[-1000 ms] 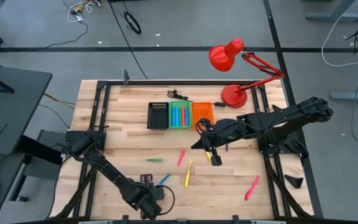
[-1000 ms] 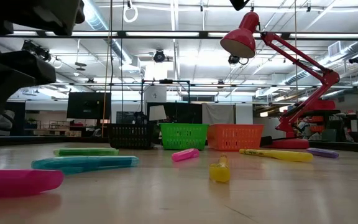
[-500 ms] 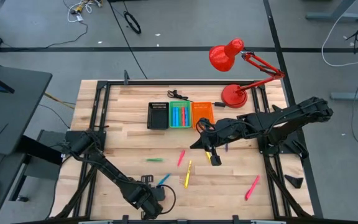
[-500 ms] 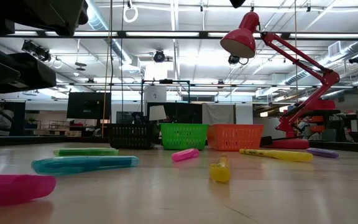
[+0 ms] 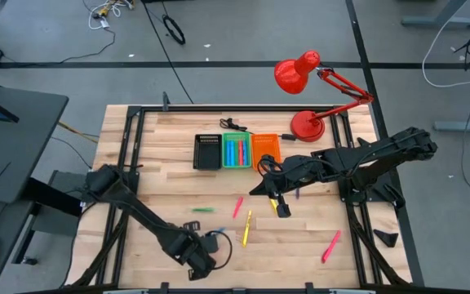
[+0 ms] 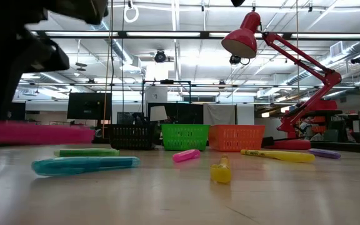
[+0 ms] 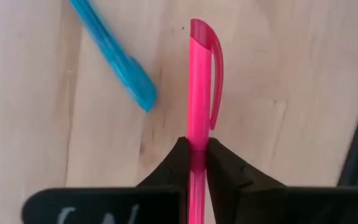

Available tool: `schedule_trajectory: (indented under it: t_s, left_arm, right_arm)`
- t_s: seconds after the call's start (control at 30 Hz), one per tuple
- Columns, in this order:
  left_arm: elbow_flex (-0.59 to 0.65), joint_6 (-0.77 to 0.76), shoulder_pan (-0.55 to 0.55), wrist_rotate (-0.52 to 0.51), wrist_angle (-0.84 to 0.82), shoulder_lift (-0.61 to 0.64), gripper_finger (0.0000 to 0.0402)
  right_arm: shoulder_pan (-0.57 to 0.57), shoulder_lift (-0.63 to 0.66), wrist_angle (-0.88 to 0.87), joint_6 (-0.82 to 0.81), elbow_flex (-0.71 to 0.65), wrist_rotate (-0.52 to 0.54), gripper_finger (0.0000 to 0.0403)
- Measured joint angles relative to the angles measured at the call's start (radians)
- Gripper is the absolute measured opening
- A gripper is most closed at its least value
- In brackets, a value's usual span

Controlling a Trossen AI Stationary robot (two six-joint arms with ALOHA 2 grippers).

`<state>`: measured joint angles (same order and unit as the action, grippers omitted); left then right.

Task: Pick & Place Markers
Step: Put the left large pink pen into the black bin

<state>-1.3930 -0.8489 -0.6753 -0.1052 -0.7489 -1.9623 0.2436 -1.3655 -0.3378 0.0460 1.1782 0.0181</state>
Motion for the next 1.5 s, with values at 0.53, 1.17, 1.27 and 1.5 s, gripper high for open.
schedule_trajectory:
  t_s: [0.53,1.17,1.27,1.5]
  left_arm:
    - [-0.002,-0.064,0.130,0.024,-0.167,0.197,0.0030]
    - [-0.003,-0.246,0.287,0.036,-0.361,0.256,0.0030]
    - [-0.003,-0.266,0.347,0.057,-0.398,0.256,0.0030]
    - [-0.003,-0.224,0.523,0.057,-0.429,0.256,0.0030]
  right_arm:
    - [-0.001,0.000,0.005,0.015,0.000,0.000,0.0000]
    - [-0.001,0.000,0.013,0.016,0.000,0.000,0.0000]
    - [-0.002,0.000,0.015,0.019,0.000,0.000,0.0000]
    - [-0.002,0.000,0.026,0.030,0.000,0.000,0.0000]
